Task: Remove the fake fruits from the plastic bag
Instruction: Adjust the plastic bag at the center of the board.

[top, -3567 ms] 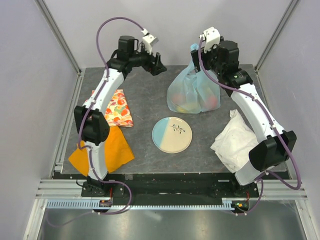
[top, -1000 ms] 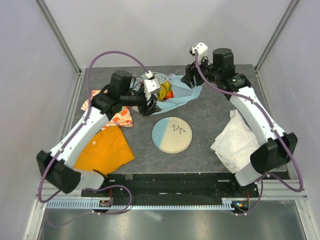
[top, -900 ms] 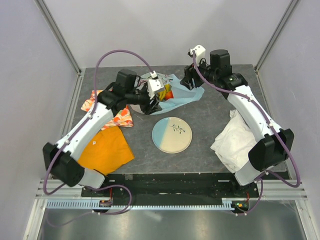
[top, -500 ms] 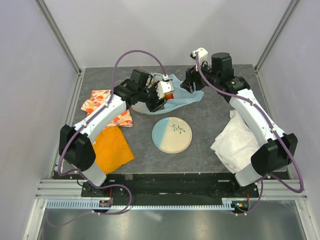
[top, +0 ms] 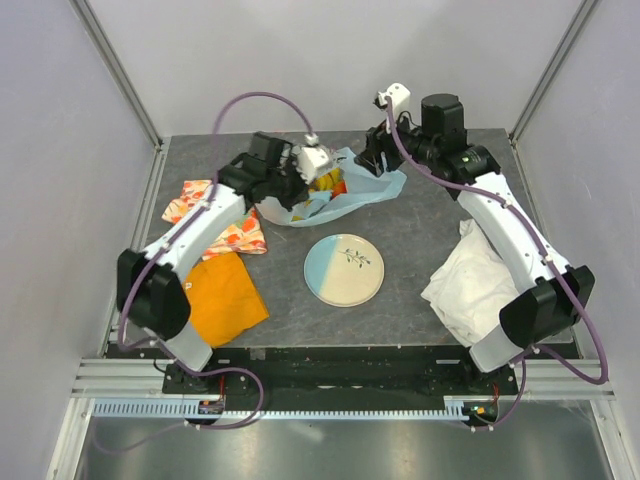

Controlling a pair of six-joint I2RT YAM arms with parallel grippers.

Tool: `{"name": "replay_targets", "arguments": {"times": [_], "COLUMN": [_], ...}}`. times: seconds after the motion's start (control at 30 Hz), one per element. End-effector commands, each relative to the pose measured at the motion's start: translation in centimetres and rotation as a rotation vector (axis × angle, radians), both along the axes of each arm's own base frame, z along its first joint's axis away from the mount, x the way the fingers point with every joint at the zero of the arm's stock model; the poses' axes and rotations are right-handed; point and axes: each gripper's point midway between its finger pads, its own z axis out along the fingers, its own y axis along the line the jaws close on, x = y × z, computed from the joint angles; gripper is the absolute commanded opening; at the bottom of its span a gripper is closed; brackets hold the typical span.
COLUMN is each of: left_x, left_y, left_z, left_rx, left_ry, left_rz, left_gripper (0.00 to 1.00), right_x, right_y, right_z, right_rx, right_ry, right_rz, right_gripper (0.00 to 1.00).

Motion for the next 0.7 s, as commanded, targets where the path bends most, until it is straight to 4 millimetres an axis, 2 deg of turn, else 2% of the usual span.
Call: {"name": "replay_targets", "arguments": {"times": [0.0,0.03,0.1,0.13,0.17,0.2,0.23,0.3,0.33,0.37,0.43,0.47,0.57,0.6,0.63,0.67], "left_x": [0.8,-0.9,-2.1,-3.4,-3.9,-4.5,-5.2,-5.6,-6.0,-6.3,-7.1,-7.5,-8.5,-8.8,-9.1,-9.4], "left_y": [6.2,7.1,8.4,9.1,9.6,10.0,10.5,11.6,12.5,12.9,13.6,13.8,13.8,13.8,13.6,13.7], "left_z": [9.7,10.3,10.6,10.3,10.6,9.4,10.1,9.2,9.7,8.7,8.4,7.3,6.1,5.6,5.2,4.7], "left_rx": [-0.353,-0.417,-0.460,-0.486,-0.500,-0.497,-0.517,-0.508,-0.526,-0.521,-0.524,-0.508,-0.499,-0.490,-0.487,-0.483], "left_ry": [0.027,0.065,0.081,0.097,0.081,0.103,0.079,0.075,0.060,0.083,0.093,0.115,0.149,0.168,0.184,0.198], "left_rz": [0.486,0.553,0.622,0.663,0.683,0.709,0.727,0.777,0.801,0.819,0.833,0.841,0.844,0.844,0.837,0.845], "left_gripper": [0.02,0.02,0.02,0.02,0.01,0.02,0.01,0.02,0.02,0.02,0.02,0.02,0.02,0.01,0.02,0.02], "right_x": [-1.6,-1.8,-2.1,-1.7,-1.0,-0.2,1.0,2.4,3.4,3.7,3.6,3.2,-0.2,-1.6,-3.5,-4.6], "right_y": [5.6,6.6,9.3,9.8,10.8,10.8,10.9,10.4,9.6,8.9,6.8,6.0,2.5,1.4,-0.1,-0.9], "right_z": [5.2,4.6,1.7,0.3,-2.4,-4.0,-6.9,-8.4,-9.8,-10.4,-11.6,-12.3,-15.0,-14.0,-16.5,-17.0], "right_rx": [0.013,-0.007,-0.038,-0.059,-0.086,-0.108,-0.154,-0.214,-0.287,-0.324,-0.432,-0.469,-0.590,-0.593,-0.633,-0.646], "right_ry": [-0.215,-0.220,-0.162,-0.139,-0.090,-0.065,-0.014,0.001,0.007,0.007,0.016,0.029,0.117,0.111,0.172,0.188], "right_rz": [0.215,0.247,0.311,0.310,0.313,0.295,0.263,0.219,0.183,0.167,0.129,0.127,0.129,0.120,0.125,0.118], "right_gripper": [0.61,0.59,0.53,0.50,0.48,0.47,0.45,0.43,0.42,0.41,0.40,0.40,0.37,0.36,0.36,0.36]}}
